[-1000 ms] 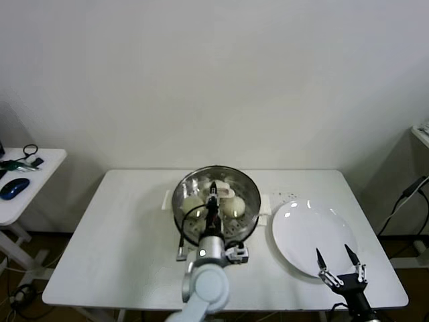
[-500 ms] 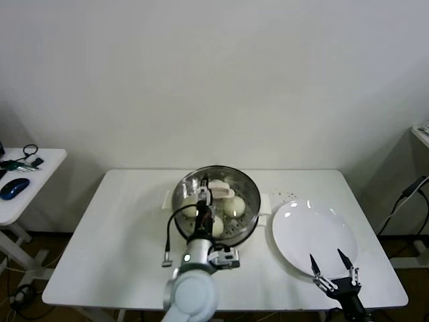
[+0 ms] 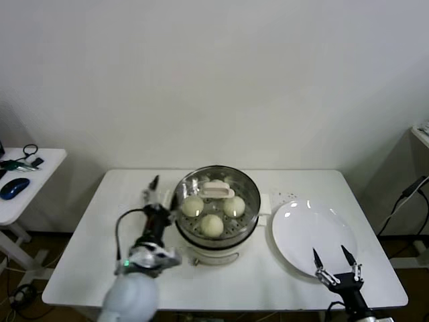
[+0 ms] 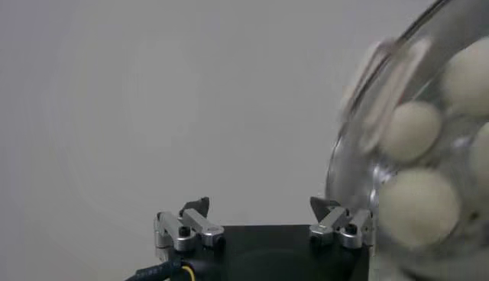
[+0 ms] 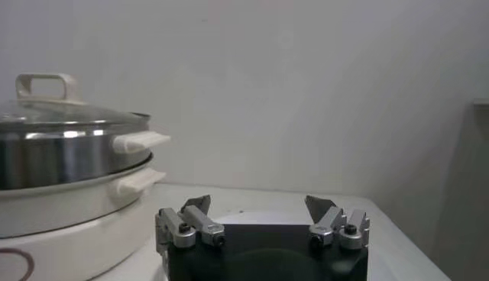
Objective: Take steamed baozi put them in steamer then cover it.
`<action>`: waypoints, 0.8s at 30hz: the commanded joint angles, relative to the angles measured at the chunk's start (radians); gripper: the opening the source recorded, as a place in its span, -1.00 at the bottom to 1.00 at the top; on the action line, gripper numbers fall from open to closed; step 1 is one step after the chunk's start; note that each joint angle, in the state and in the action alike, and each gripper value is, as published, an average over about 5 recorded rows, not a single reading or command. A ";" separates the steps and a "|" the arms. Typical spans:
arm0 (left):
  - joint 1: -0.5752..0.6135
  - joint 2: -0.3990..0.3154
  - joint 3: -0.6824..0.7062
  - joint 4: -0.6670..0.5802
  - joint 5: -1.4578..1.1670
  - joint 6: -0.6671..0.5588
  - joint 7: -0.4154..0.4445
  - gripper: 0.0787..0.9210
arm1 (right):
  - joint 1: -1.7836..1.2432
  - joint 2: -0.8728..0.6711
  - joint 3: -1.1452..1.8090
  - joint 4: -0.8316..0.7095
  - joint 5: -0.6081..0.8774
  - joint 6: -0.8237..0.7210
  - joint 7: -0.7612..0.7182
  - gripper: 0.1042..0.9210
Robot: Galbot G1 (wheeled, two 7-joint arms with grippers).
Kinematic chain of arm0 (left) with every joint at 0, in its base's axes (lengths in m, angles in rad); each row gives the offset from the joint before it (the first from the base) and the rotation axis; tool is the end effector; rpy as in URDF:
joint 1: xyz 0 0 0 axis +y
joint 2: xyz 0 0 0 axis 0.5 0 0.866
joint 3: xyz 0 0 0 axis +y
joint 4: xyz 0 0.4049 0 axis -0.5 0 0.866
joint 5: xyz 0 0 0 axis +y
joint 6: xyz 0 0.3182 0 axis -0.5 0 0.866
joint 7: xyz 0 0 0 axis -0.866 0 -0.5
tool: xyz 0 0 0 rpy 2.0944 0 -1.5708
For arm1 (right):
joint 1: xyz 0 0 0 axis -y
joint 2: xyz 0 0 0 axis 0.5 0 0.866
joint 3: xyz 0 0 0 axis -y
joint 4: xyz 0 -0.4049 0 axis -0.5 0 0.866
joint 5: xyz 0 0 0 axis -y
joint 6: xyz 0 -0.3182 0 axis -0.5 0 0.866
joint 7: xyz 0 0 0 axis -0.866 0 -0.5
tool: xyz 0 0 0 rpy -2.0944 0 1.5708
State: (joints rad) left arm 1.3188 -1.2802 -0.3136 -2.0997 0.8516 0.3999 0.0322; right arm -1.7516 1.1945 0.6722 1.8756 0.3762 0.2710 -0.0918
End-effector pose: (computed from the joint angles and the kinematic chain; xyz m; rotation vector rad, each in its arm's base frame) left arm 0.1916 0.0151 -0.3134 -0.0229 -2.6983 -1.5427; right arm 0.0531 -0.1555 -0.4011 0.1219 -3.0413 0.0417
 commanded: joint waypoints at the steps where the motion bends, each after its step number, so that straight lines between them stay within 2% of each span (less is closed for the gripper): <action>1: 0.257 0.225 -0.528 0.160 -1.155 -0.398 -0.109 0.77 | 0.015 0.009 -0.017 -0.030 0.035 0.038 0.046 0.76; 7: 0.292 0.156 -0.461 0.271 -1.252 -0.499 -0.094 0.77 | 0.039 0.018 -0.019 -0.072 0.055 0.079 0.052 0.76; 13: 0.282 0.086 -0.388 0.351 -1.215 -0.575 -0.093 0.77 | 0.056 0.020 -0.026 -0.091 0.059 0.087 0.052 0.76; 24: 0.296 0.047 -0.352 0.357 -1.203 -0.605 -0.066 0.77 | 0.070 0.015 -0.039 -0.120 0.061 0.087 0.058 0.76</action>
State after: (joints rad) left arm 1.5757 -1.2062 -0.6609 -1.8065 -0.2170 -0.1087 -0.0356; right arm -1.6915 1.2105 0.6399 1.7772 0.4305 0.3466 -0.0405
